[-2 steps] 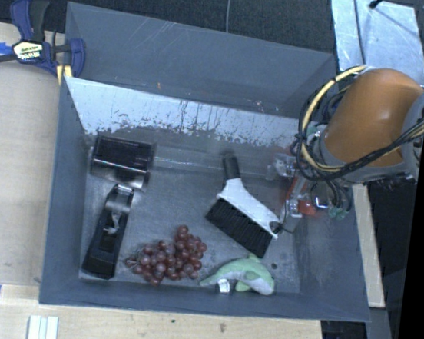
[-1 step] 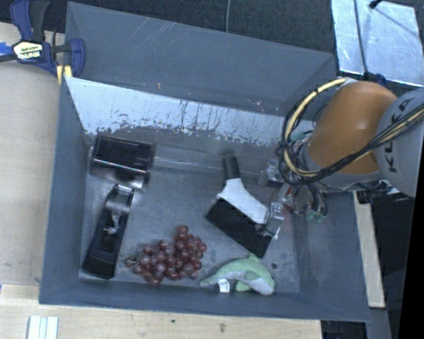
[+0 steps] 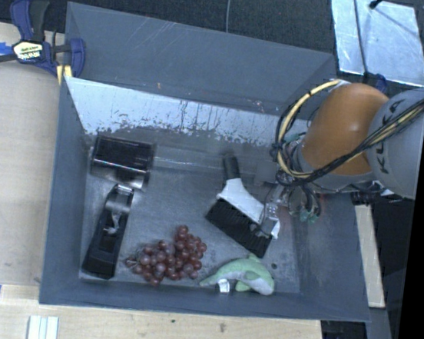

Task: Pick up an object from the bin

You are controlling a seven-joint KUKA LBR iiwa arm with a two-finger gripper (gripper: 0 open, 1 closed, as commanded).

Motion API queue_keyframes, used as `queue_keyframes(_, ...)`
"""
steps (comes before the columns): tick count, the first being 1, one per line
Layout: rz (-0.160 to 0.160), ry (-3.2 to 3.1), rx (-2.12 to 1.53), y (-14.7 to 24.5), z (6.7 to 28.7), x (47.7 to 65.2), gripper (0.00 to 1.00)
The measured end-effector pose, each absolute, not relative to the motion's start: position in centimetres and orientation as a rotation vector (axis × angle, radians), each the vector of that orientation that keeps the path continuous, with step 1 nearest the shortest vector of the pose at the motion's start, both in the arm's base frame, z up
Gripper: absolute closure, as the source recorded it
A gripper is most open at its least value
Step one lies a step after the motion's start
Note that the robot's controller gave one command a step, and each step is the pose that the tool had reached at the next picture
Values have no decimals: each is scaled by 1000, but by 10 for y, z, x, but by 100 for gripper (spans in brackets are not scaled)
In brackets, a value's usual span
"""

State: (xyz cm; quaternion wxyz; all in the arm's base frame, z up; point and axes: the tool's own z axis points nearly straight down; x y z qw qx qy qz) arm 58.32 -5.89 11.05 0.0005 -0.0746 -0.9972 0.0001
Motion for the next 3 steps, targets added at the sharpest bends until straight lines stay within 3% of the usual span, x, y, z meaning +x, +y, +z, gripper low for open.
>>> queue_keyframes(1,0,-3090,-587,-58,119,579,0)
queue_keyframes(2,1,-3088,-577,-51,73,584,0)
queue_keyframes(3,1,-3013,-897,-43,71,583,100)
